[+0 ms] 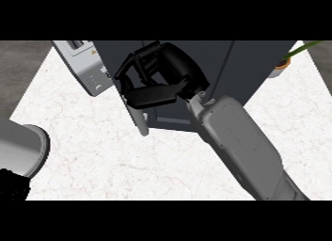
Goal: Pick up the bottled water, place it into the cabinet and close the cabinet
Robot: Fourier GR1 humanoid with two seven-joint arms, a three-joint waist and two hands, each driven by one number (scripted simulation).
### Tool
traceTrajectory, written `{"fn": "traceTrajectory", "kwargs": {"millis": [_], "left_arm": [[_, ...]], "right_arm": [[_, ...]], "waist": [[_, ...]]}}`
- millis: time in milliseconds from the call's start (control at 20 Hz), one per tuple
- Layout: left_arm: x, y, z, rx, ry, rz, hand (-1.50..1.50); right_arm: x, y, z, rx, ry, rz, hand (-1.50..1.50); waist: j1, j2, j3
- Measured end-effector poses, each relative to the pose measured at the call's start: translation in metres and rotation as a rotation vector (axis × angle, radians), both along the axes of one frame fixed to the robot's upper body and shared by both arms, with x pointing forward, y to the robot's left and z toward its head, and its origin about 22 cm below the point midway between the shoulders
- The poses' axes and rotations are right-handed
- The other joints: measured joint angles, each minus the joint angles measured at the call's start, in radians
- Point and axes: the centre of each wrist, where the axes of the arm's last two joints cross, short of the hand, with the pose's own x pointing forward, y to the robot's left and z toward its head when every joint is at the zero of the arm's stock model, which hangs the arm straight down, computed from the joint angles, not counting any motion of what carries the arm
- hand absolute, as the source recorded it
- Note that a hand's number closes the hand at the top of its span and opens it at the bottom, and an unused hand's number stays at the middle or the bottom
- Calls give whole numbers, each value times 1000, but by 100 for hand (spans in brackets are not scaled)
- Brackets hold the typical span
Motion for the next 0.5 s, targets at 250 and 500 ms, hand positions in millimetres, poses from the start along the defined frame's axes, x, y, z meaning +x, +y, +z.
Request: {"fn": "traceTrajectory", "kwargs": {"millis": [250, 500], "left_arm": [[1, 5, 7, 6, -6, -13, 150], [8, 4, 9, 6, -16, -11, 150]], "right_arm": [[11, -5, -4, 0, -24, 58, 150], [19, -9, -5, -1, -55, 112, 150]], "waist": [[13, -7, -5], [16, -5, -11]]}}
